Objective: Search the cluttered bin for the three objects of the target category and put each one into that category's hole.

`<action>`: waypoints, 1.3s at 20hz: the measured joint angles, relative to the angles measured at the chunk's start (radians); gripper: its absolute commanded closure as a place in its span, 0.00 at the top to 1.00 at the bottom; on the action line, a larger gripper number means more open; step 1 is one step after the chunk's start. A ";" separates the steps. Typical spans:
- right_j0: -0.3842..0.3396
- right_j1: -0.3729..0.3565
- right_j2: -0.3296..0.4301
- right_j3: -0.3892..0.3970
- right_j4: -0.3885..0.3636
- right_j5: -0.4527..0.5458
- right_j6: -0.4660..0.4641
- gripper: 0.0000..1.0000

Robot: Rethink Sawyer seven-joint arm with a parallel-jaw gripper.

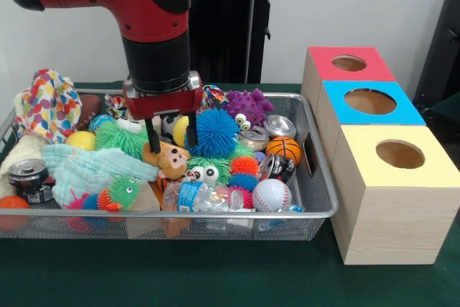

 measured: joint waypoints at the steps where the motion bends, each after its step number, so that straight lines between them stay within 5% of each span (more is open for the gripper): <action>1: -0.001 0.002 0.001 0.002 0.000 0.000 0.000 1.00; 26: -0.017 0.051 0.033 0.011 -0.114 -0.008 0.000 1.00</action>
